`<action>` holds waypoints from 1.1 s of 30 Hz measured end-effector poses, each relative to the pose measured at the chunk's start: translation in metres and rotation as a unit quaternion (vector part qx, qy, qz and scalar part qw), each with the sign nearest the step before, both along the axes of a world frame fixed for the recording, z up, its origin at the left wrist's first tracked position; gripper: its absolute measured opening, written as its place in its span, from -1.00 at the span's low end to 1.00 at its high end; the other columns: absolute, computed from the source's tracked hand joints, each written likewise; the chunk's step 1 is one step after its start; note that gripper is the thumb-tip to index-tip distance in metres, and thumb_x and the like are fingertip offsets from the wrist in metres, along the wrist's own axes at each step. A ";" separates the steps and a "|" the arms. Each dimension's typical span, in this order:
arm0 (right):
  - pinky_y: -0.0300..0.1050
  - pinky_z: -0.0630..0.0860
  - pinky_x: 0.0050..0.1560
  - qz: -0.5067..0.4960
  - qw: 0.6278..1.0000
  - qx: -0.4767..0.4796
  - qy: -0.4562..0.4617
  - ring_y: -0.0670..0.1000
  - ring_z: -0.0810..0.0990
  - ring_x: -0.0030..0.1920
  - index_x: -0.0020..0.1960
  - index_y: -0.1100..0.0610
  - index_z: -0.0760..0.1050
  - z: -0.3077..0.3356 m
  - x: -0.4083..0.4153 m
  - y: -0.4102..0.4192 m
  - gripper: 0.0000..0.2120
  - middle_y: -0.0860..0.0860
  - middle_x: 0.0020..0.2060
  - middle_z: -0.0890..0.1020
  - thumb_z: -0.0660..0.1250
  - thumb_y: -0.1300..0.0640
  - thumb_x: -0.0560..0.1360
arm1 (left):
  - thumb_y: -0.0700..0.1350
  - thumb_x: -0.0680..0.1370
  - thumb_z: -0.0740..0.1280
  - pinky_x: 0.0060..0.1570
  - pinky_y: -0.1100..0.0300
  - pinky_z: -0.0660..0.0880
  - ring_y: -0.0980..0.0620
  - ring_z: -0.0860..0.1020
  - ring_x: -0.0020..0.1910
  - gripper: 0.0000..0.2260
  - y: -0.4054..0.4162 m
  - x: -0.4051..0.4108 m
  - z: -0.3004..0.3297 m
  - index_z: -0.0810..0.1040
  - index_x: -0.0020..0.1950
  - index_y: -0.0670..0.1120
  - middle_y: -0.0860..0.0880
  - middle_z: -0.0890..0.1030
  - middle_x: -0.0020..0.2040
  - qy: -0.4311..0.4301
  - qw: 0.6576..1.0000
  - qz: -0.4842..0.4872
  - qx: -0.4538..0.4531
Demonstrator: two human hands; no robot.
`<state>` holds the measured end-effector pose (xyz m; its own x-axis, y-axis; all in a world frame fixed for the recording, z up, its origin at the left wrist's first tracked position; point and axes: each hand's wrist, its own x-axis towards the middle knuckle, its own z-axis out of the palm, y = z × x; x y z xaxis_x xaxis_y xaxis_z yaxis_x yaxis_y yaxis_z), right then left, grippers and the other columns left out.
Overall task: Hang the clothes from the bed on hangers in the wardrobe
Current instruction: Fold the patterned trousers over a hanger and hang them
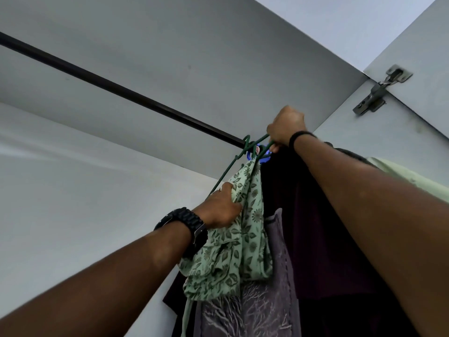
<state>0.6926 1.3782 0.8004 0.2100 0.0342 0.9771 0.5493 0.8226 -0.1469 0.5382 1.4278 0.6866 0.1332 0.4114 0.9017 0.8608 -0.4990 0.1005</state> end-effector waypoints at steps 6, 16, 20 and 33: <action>-0.21 0.58 -0.20 -0.010 0.996 -0.073 -0.054 0.11 0.59 -0.13 -0.33 0.16 0.34 -0.004 0.019 -0.025 -0.73 0.17 -0.17 0.64 0.21 0.29 0.54 | -0.09 0.62 0.14 -0.33 0.17 0.36 0.02 0.42 -0.24 -0.66 -0.007 0.021 -0.004 0.23 0.39 -0.08 -0.09 0.53 0.04 -0.011 0.996 -0.081 -0.032; 0.25 0.17 0.45 -0.310 0.937 0.132 -0.087 0.27 0.20 0.40 0.49 0.05 0.19 -0.137 -0.003 0.030 -0.40 0.22 0.45 0.10 0.19 0.31 0.48 | 0.00 0.61 0.18 -0.17 0.14 0.46 -0.16 0.44 0.28 -0.50 -0.007 0.035 -0.024 0.15 0.51 -0.08 -0.18 0.38 0.41 -0.124 0.987 -0.095 -0.045; 0.29 -0.44 0.35 -0.526 0.809 0.127 -0.230 0.27 -0.25 0.52 0.51 0.15 0.13 -0.149 -0.010 0.041 -0.53 0.18 0.55 -0.16 0.08 0.15 0.62 | 0.01 0.59 0.27 0.36 -0.10 0.34 -0.23 0.28 0.45 -0.33 0.000 0.035 -0.035 -0.02 0.56 -0.11 -0.25 0.16 0.53 -0.121 0.989 -0.054 -0.062; 0.05 0.44 0.17 -0.655 0.711 -0.081 -0.241 0.21 0.47 0.21 0.30 0.14 0.46 -0.078 0.005 0.002 -0.67 0.13 0.21 0.53 0.03 0.20 0.64 | -0.14 0.59 0.24 0.07 0.03 0.54 -0.21 0.48 0.23 -0.36 -0.019 0.021 -0.076 -0.04 0.56 -0.02 -0.22 0.20 0.49 -0.017 0.992 -0.007 -0.124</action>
